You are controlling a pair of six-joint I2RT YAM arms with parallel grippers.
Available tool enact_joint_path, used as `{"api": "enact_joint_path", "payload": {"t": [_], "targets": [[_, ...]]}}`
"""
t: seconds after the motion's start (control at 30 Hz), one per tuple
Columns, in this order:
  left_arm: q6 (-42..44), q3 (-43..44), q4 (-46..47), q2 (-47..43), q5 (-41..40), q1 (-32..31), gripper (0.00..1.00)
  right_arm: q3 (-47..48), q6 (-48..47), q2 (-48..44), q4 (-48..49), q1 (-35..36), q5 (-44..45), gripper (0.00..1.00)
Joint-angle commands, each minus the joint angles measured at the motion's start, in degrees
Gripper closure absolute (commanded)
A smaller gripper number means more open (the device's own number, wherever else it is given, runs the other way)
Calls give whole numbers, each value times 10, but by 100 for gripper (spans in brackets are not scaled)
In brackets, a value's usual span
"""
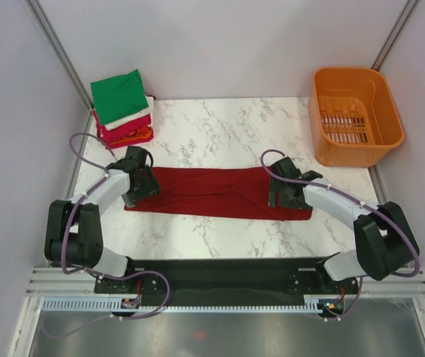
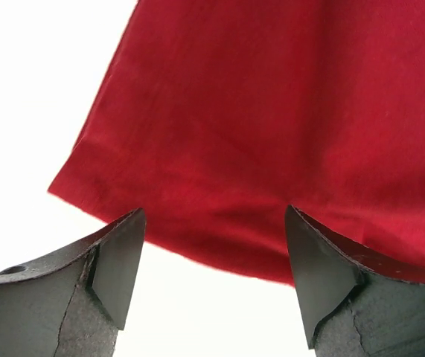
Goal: Fold and stack the t-shirts
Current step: Fold the tshirt
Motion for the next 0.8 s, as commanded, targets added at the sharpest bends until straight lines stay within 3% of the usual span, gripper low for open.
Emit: {"api": "enact_joint_path", "payload": {"t": [0.0, 0.13, 0.23, 0.33, 0.47, 0.63, 0.7, 0.77], "targets": [[-23, -17, 15, -53, -29, 1, 18, -2, 17, -19, -2, 0, 18, 2], [-22, -29, 11, -100, -36, 1, 19, 1, 22, 2, 10, 0, -5, 2], [-30, -42, 10, -132, -66, 2, 13, -2, 25, 2, 24, 0, -15, 2], [-40, -45, 11, -123, -81, 9, 6, -2, 20, -6, 36, 0, -20, 2], [-53, -41, 17, -78, -77, 26, 5, 2, 19, 3, 37, 0, -12, 2], [-59, -47, 30, -47, -74, 28, 8, -2, 30, 30, 41, -1, -13, 2], [-61, -50, 32, -32, -76, 29, 14, -9, 36, 34, 43, -3, -17, 2], [-63, -51, 40, -13, -79, 30, 26, -17, 50, 37, 52, -11, -36, 2]]}}
